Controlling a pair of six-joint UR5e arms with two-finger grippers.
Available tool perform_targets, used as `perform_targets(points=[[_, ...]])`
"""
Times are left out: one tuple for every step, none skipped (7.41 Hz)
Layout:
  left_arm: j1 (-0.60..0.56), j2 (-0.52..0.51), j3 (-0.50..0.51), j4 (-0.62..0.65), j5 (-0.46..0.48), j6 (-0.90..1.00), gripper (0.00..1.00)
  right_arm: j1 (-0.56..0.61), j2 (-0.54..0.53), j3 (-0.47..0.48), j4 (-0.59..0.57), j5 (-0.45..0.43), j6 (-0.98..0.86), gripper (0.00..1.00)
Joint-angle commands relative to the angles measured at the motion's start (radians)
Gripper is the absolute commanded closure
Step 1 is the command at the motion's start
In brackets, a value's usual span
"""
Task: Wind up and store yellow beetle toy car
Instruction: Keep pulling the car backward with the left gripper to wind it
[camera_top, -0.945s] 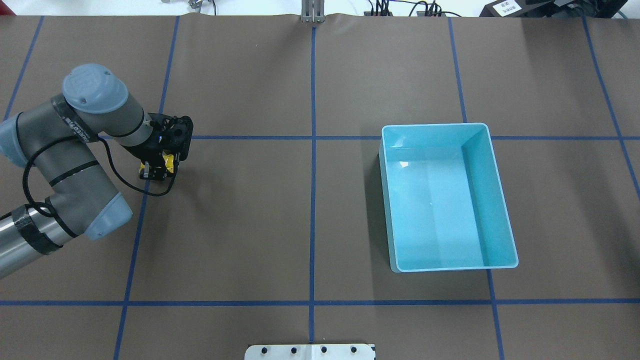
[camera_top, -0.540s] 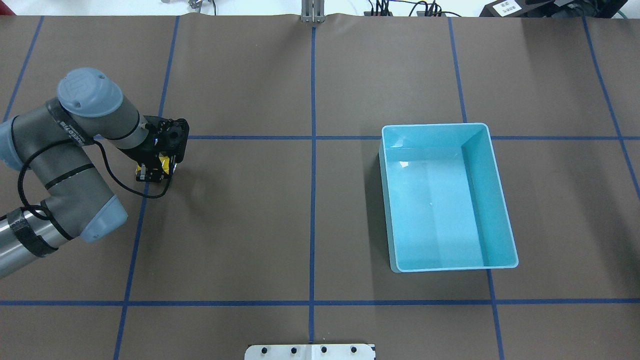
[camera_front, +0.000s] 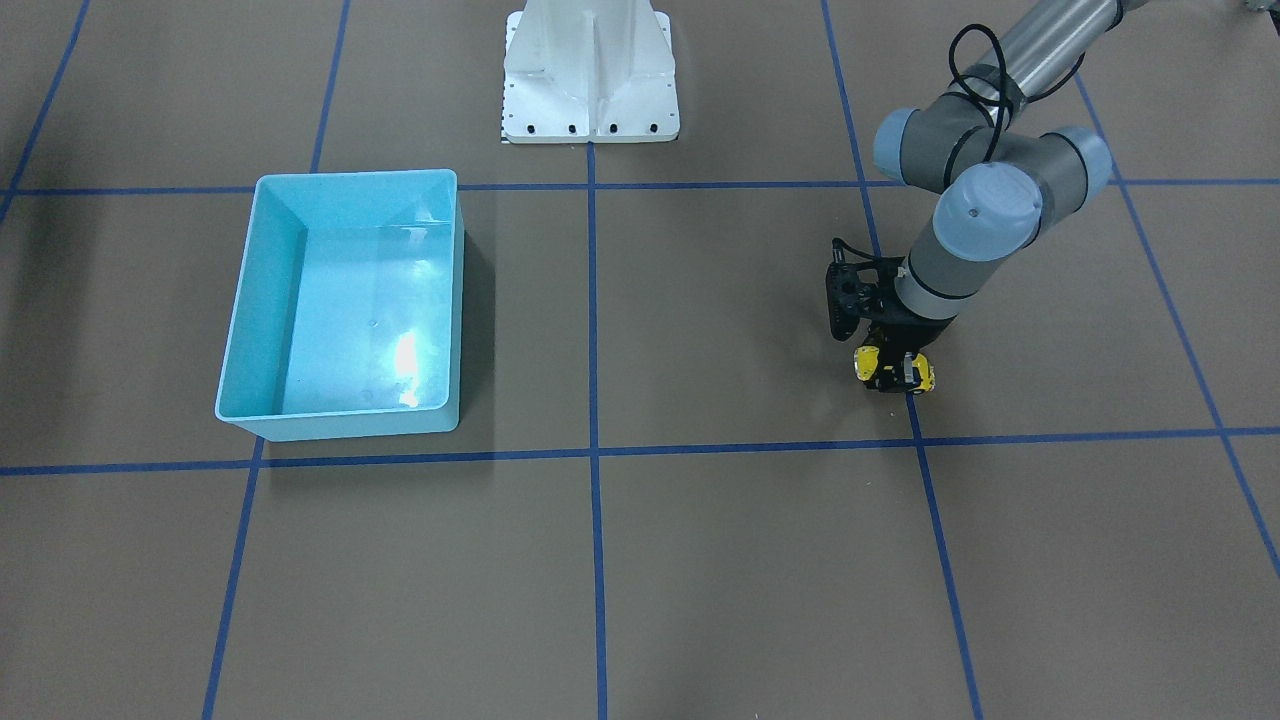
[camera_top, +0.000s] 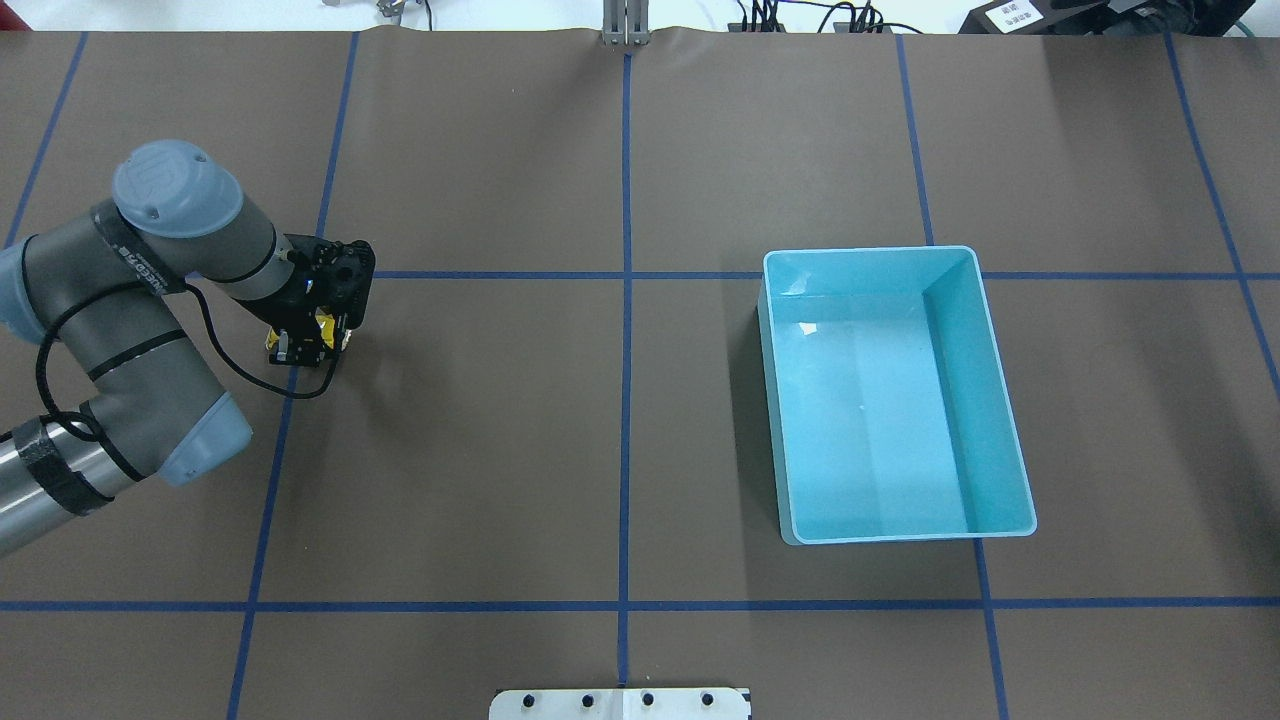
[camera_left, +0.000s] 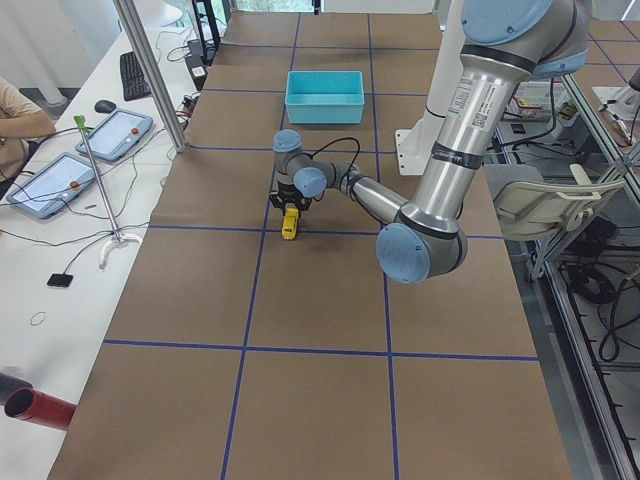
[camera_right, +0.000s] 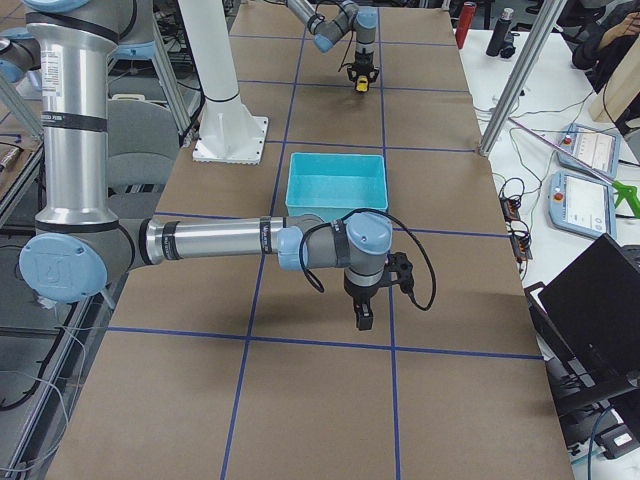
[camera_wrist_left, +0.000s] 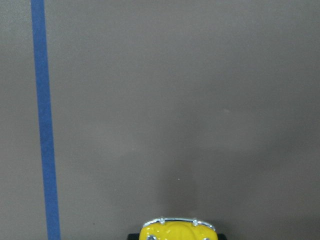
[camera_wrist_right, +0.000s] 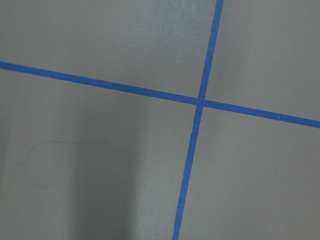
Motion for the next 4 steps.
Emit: perform_targets(points=[[-0.003, 0.036, 0.001, -0.044, 0.000, 0.001, 1.00, 0.000, 0.000, 0.000, 0.000, 0.000, 0.000, 0.00], [-0.006, 0.056, -0.001, -0.070, 0.000, 0.001, 1.00, 0.000, 0.000, 0.000, 0.000, -0.001, 0.000, 0.00], [-0.007, 0.076, -0.005, -0.092, -0.001, 0.003, 1.00, 0.000, 0.002, 0.000, 0.000, -0.001, 0.000, 0.00], [-0.016, 0.098, -0.007, -0.121, -0.001, 0.003, 1.00, 0.000, 0.002, 0.000, 0.000, -0.001, 0.002, 0.00]])
